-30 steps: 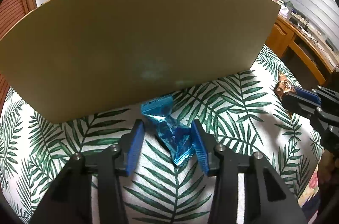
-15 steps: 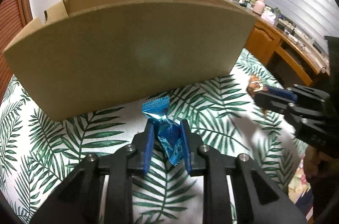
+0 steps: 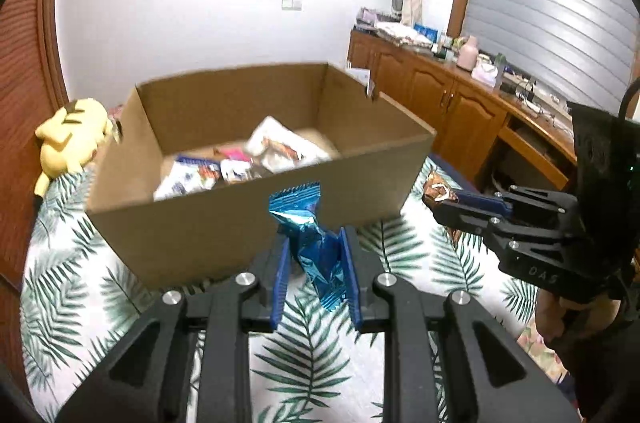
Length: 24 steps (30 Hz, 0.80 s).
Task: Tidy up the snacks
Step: 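Lift both candies and carry them over the box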
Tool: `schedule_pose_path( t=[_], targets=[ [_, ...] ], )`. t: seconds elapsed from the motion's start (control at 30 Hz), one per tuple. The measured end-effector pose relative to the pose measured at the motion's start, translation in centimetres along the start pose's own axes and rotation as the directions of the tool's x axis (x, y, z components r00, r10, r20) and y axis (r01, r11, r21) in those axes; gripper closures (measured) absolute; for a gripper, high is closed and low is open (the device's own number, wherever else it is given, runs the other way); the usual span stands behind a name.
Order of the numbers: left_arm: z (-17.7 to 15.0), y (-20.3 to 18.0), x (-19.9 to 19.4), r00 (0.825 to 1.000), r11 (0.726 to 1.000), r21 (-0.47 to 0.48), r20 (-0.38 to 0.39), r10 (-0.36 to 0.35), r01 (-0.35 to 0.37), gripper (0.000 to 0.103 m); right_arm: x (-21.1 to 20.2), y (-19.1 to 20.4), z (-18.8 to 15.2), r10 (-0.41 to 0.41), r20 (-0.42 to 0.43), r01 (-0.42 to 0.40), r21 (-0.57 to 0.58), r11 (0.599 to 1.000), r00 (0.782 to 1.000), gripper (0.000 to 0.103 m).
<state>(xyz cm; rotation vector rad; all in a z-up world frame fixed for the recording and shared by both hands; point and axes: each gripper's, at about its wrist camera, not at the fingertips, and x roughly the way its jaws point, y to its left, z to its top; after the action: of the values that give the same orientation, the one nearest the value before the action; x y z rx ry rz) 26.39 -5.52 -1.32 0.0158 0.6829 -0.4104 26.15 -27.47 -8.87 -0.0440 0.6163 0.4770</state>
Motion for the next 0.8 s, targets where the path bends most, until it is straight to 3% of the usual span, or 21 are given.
schedule_pose_path(
  t=[0.4, 0.8],
  targets=[
    [5.1, 2.5, -0.9, 0.997, 0.999, 0.010, 0.073, 0.033, -0.034, 0.081, -0.2, 1.4, 6.0, -0.004, 0.083, 0.008, -0.053, 0.999, 0.997, 0.083],
    [7.6, 5.8, 2.3, 0.995, 0.998, -0.011, 0.069, 0.066, -0.066, 0.081, 3.0, 2.6, 9.1, 0.011, 0.110, -0.002, -0.082, 0.997, 0.994, 0.083]
  ],
)
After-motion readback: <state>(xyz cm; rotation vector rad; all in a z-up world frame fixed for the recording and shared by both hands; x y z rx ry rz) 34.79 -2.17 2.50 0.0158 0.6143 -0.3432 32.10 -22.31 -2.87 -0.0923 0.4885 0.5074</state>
